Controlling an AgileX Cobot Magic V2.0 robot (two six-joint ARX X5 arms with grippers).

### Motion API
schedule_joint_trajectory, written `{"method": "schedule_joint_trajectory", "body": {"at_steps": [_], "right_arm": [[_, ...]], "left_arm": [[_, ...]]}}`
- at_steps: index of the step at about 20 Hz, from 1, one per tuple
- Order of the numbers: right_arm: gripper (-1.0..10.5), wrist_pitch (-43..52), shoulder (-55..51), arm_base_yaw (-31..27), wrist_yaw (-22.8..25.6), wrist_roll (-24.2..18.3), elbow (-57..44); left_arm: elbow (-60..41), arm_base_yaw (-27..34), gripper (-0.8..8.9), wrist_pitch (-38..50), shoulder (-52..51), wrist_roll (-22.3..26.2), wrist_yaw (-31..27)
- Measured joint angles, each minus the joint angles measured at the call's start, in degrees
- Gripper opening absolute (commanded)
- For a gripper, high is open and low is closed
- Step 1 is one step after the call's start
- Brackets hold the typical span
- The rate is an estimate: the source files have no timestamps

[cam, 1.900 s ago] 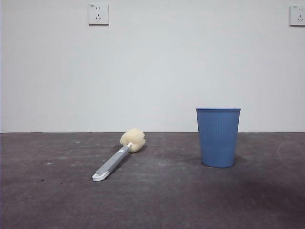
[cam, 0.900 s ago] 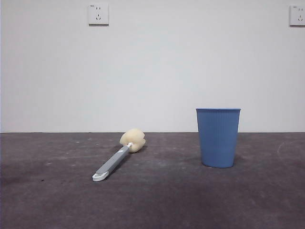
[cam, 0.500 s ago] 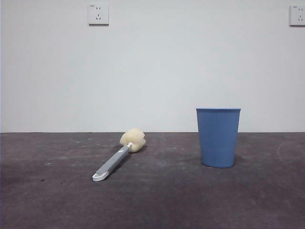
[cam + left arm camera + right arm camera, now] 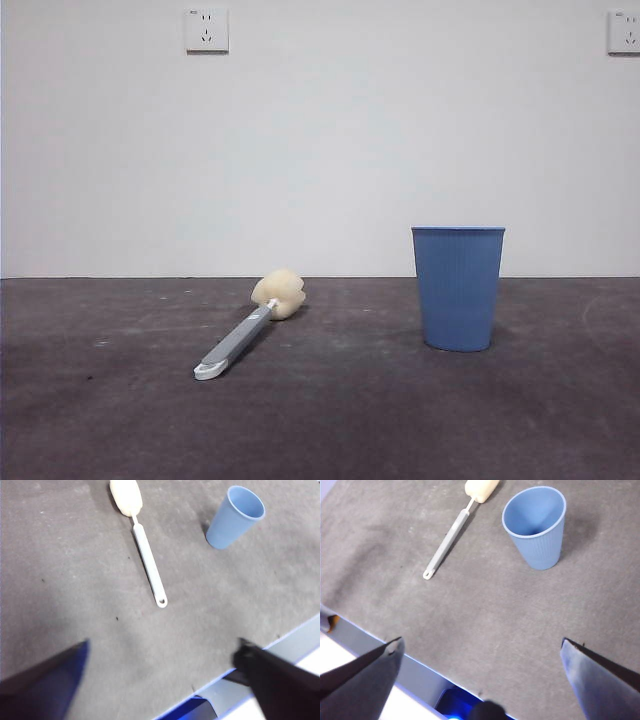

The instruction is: Pick up the cup brush,pick up the cup,insert the brush into the cup,clean the cup,put the cup brush back,put the cup back to the fixed position on the table

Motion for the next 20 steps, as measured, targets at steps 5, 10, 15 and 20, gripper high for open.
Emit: {"method": "schedule_joint_trajectory", "body": {"at_steps": [5, 10, 15, 20], "right_arm": [[5.9, -0.04, 0.0, 0.0, 0.02, 0.28, 0.0], [5.9, -0.04, 0.0, 0.0, 0.04, 0.57, 0.0], [5.9, -0.04, 0.0, 0.0, 0.02, 0.77, 0.0], [5.9, -0.07, 0.0, 0.0, 0.02, 0.92, 0.0]], "left_arm": [[0.02, -9.64, 5.62, 10.97, 7.32, -5.09, -3.06], [0.07, -24.46, 5.62, 21.59, 18.97, -11.06, -19.65], [3.87, -32.72, 5.62, 27.87, 35.45, -16.24, -29.48], [9.2, -34.01, 5.61, 31.39, 50.03, -17.46, -31.54]]}}
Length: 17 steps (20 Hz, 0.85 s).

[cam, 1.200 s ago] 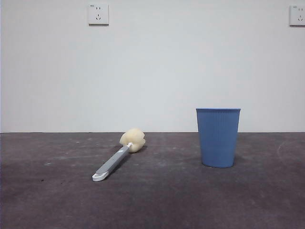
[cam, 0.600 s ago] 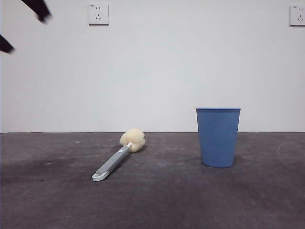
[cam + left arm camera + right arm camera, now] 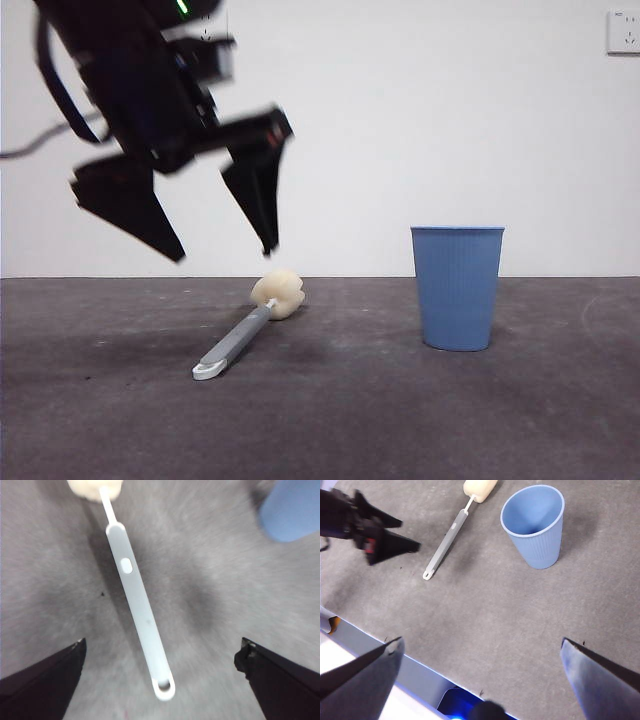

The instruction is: Pick up the cup brush,pick up the cup,insert the brush into the cup,clean the cup,put the cup brush back,put the cup back to the fixed position on the table

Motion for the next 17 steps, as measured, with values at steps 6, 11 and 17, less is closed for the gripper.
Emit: {"method": "schedule_joint_trajectory", "body": {"at_steps": [6, 11, 17], "right_arm": [[5.9, 0.02, 0.0, 0.0, 0.0, 0.02, 0.0], [5.9, 0.0, 0.0, 0.0, 0.02, 0.02, 0.0], [5.9, 0.02, 0.0, 0.0, 0.0, 0.04, 0.0]], "left_arm": [[0.98, -0.04, 5.61, 3.61, 8.72, -1.25, -2.95], [0.98, -0.04, 5.62, 5.99, 10.6, -2.34, -4.28], [0.98, -0.04, 5.61, 5.95, 12.48, -3.67, -4.31]]}}
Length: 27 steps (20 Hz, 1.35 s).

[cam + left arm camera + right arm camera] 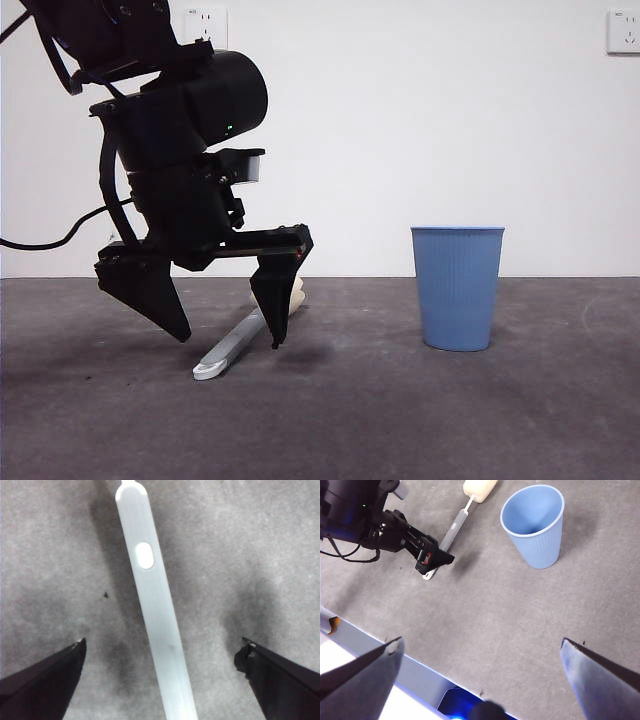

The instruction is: Pick up the cup brush,pick up the cup,insert the brush into the cup,clean the cup,put the cup brush back,put the cup back to the fixed position on the table

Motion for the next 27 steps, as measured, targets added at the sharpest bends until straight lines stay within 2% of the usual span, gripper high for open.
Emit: {"method": "schedule_joint_trajectory", "body": {"at_steps": [4, 8, 11, 12, 18, 20, 22, 27], "right_arm": [[5.9, 0.0, 0.0, 0.0, 0.02, 0.44, 0.0], [5.9, -0.02, 0.0, 0.0, 0.02, 0.81, 0.0], [5.8, -0.02, 0.04, 0.0, 0.0, 0.87, 0.0], [5.9, -0.02, 0.02, 0.0, 0.02, 0.87, 0.0], [5.9, -0.02, 0.04, 0.0, 0.0, 0.87, 0.0], [5.9, -0.04, 0.04, 0.0, 0.02, 1.03, 0.0], [5.8, -0.13, 0.04, 0.0, 0.02, 1.07, 0.0], [5.8, -0.07, 0.9, 0.0, 0.02, 1.84, 0.0]], "left_arm": [[0.04, 0.0, 5.32, -0.9, 0.77, -0.72, -0.17], [0.74, -0.28, 3.06, -1.84, 1.88, -1.25, -1.44], [0.72, -0.24, 0.96, -1.64, 2.03, -1.51, -1.79], [0.74, -0.22, 0.6, -1.66, 2.03, -1.6, -1.73], [0.63, -0.28, 0.54, -4.48, 0.2, -1.9, -0.31], [0.61, -0.39, 0.52, -4.61, -2.34, -1.33, 0.09], [0.61, -0.37, -0.03, -4.66, -4.55, -0.42, 0.07], [0.61, -0.37, -0.08, -8.57, -10.08, 2.36, 0.09]]}}
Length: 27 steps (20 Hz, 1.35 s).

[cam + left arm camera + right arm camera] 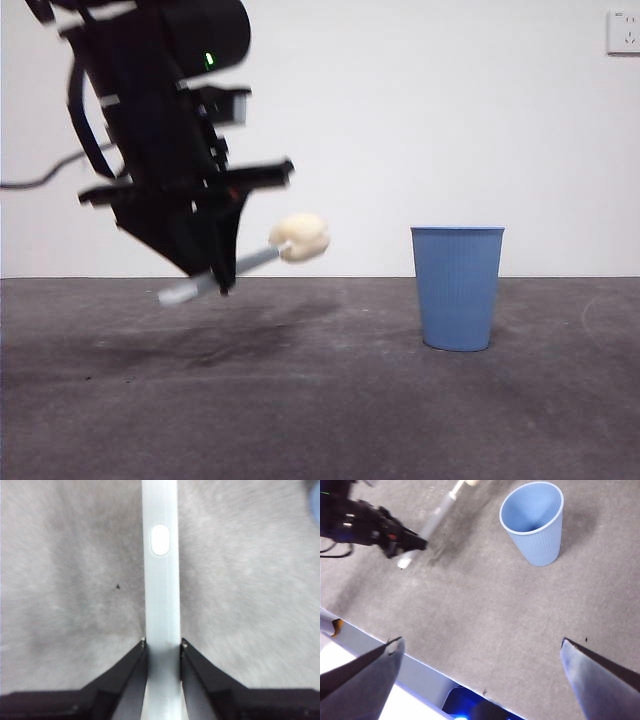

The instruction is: Pick up the cup brush,pick up the cup,insert the brush into the cup,clean the cup,put the cup brush back,put the cup back to the fixed position on the table

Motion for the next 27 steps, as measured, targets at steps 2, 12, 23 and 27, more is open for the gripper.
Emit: {"method": "schedule_joint_trajectory", "body": {"at_steps": [2, 12, 23, 27], "right_arm": [[5.8, 0.44, 1.97, 0.0, -0.02, 0.76, 0.0], [5.6, 37.88, 8.87, 11.61, 9.31, 11.65, -20.5], [5.6, 77.24, 32.63, 23.76, 33.22, 12.55, -27.58], [5.6, 89.09, 41.48, 23.04, 33.24, 10.62, -27.58]], "left_arm": [[0.0, 0.0, -0.08, -2.82, -5.07, 1.6, 0.0], [0.0, -0.02, -0.08, -22.51, -28.98, 8.22, 0.13], [0.0, -0.02, -0.08, -37.33, -36.61, 11.13, 1.51], [0.0, -0.02, -0.08, -37.7, -36.59, 11.15, 1.53]]}}
